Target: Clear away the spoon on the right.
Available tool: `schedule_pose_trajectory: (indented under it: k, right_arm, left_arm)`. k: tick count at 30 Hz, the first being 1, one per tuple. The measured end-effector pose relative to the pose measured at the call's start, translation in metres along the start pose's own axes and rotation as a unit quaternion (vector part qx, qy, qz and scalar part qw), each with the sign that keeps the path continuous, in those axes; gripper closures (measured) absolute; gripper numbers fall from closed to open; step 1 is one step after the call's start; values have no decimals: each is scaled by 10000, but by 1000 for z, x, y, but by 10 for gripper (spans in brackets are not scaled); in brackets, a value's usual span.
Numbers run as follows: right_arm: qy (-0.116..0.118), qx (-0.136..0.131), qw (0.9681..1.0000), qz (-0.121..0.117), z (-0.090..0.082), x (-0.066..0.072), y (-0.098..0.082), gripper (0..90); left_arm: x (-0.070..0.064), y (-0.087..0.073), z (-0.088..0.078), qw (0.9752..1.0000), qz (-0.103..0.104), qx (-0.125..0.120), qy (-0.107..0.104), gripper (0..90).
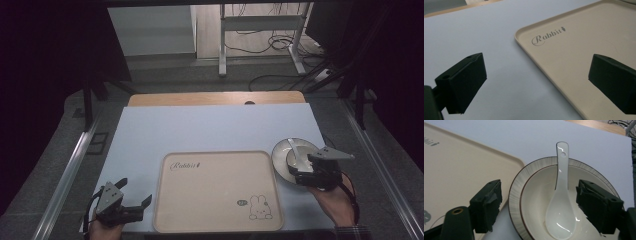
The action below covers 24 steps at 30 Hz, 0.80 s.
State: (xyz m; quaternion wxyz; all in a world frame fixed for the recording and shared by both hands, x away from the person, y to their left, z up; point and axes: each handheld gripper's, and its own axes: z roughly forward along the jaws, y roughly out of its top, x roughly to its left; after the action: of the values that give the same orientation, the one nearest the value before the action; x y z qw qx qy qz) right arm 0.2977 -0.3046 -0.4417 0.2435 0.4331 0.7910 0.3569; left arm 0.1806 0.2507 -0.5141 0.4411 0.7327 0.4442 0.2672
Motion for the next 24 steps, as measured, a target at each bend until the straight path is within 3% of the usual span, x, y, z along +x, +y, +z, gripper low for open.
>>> schedule_pose_trajectory:
  k: [13, 24]
  right_arm:
    - [-194, 408, 9989, -102, 19, -15, 9, 394]
    - [-194, 585, 9981, -34, 31, -24, 13, 502]
  left_arm:
    - [1, 0, 0, 10000, -16, 39, 26, 14]
    - [1, -1, 1, 10000, -28, 68, 16, 16]
